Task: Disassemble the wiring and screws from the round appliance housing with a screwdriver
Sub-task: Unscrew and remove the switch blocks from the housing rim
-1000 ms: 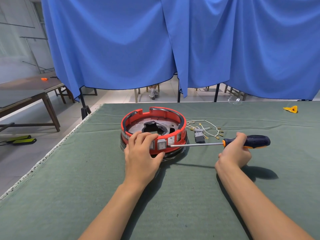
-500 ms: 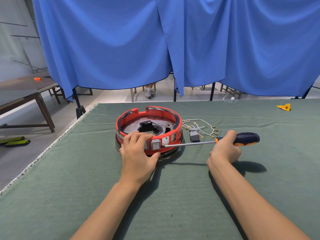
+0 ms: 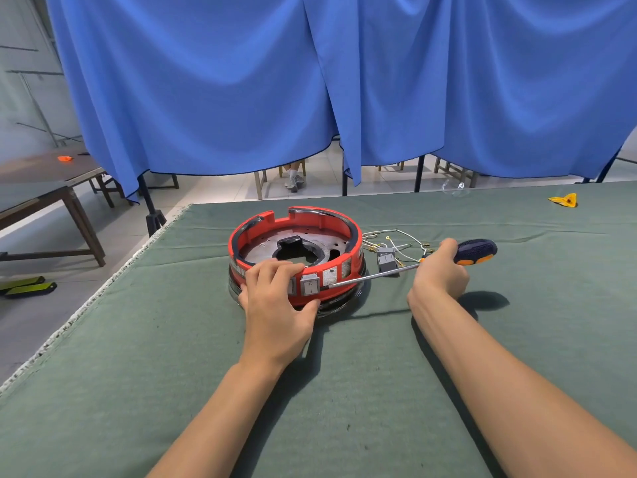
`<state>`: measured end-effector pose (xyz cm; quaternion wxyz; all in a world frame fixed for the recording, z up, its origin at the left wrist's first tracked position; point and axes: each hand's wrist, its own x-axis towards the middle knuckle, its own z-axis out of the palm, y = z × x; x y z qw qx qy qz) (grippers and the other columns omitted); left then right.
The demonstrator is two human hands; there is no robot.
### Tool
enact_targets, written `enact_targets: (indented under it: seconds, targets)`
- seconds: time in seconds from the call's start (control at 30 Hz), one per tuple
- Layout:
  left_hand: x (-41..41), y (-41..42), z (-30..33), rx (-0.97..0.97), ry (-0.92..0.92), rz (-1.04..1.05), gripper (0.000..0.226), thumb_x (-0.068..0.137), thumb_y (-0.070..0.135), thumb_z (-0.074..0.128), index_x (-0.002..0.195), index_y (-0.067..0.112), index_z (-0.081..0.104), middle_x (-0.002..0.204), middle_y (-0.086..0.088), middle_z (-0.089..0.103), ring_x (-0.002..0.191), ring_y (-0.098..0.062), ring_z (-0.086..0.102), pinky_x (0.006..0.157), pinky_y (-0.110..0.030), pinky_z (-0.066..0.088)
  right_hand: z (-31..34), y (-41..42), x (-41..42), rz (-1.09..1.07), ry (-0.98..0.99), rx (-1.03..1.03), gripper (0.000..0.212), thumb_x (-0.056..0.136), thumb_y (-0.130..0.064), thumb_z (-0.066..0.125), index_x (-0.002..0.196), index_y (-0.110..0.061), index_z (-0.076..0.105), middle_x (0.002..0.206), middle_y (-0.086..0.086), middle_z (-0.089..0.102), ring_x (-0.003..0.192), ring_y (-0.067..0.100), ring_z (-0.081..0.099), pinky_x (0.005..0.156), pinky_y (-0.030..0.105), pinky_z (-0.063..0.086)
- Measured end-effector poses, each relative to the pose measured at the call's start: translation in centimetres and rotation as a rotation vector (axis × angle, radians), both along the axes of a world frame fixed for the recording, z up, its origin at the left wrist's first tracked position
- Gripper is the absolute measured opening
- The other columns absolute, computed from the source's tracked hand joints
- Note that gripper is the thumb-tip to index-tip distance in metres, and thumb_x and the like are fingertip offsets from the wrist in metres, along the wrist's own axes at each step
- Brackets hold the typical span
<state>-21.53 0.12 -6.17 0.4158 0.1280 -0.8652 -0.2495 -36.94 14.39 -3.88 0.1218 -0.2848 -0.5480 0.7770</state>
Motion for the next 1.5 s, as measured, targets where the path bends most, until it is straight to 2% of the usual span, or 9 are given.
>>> enact_targets:
  seconds: [0.37,0.57,0.63,0.77,0.93,1.23,1.5]
  targets:
    - [0.1,-0.1,0.0,-0.012,-0.011,-0.012,0.050,0.065,0.015,0.081,0.112,0.016,0.062,0.115,0.002,0.054,0.115,-0.014,0.036,0.096,-0.054,0.036,0.0,-1.9,-2.6,0.100,-0.042,0.115,0.034,0.084,-0.043,0.047,0.063,-0.016,0.050,0.062,-0.004,0.055,0.055,0.016,0.049,0.048,0.028,0.031]
    - [0.1,-0.2,0.0,-0.022,-0.006,-0.023,0.050,0.065,0.015,0.081,0.112,0.016,0.062,0.115,0.002,0.054,0.114,-0.012,0.036,0.095,-0.052,0.036,0.3,-2.9,-3.2,0.135,-0.059,0.144,0.031,0.085,-0.042,0.048,0.086,-0.013,0.058,0.064,-0.005,0.052,0.055,0.013,0.048,0.046,0.026,0.031]
    - [0.2,-0.3,0.0,-0.030,-0.007,-0.026,0.050,0.065,0.015,0.081,0.112,0.017,0.062,0.114,0.003,0.054,0.114,-0.012,0.036,0.095,-0.052,0.036,0.3,-2.7,-3.2,0.139,-0.051,0.132,0.030,0.085,-0.042,0.049,0.084,-0.013,0.057,0.064,-0.005,0.053,0.055,0.013,0.049,0.047,0.027,0.031]
    - [0.0,-0.3,-0.1,-0.037,0.000,-0.026,0.051,0.066,0.017,0.081,0.113,0.019,0.061,0.115,0.005,0.053,0.116,-0.011,0.037,0.095,-0.055,0.037,0.1,-1.5,-2.4,0.088,-0.002,0.028,0.030,0.082,-0.041,0.051,0.066,-0.016,0.052,0.059,-0.005,0.055,0.053,0.014,0.049,0.048,0.028,0.032]
    - [-0.1,0.0,-0.1,-0.038,0.000,-0.010,0.050,0.067,0.018,0.080,0.113,0.019,0.062,0.116,0.005,0.055,0.119,-0.013,0.038,0.094,-0.058,0.038,-0.1,-0.1,-0.7,-0.011,0.044,-0.029,0.034,0.083,-0.044,0.051,0.060,-0.019,0.054,0.049,-0.010,0.055,0.049,0.010,0.049,0.048,0.029,0.033]
    - [-0.1,0.0,0.0,-0.045,-0.009,0.012,0.055,0.063,0.022,0.085,0.113,0.019,0.063,0.116,0.004,0.055,0.118,-0.014,0.039,0.093,-0.058,0.039,-0.5,0.4,0.1,-0.036,0.067,-0.025,0.034,0.083,-0.047,0.050,0.061,-0.021,0.055,0.054,-0.009,0.057,0.054,0.011,0.051,0.054,0.030,0.037]
    - [0.0,0.1,0.3,-0.018,-0.008,0.008,0.053,0.063,0.020,0.085,0.112,0.019,0.064,0.115,0.007,0.056,0.117,-0.012,0.038,0.094,-0.058,0.038,-0.1,-0.7,-1.0,0.026,0.031,0.003,0.034,0.083,-0.045,0.048,0.063,-0.019,0.053,0.058,-0.006,0.058,0.053,0.014,0.049,0.048,0.029,0.031]
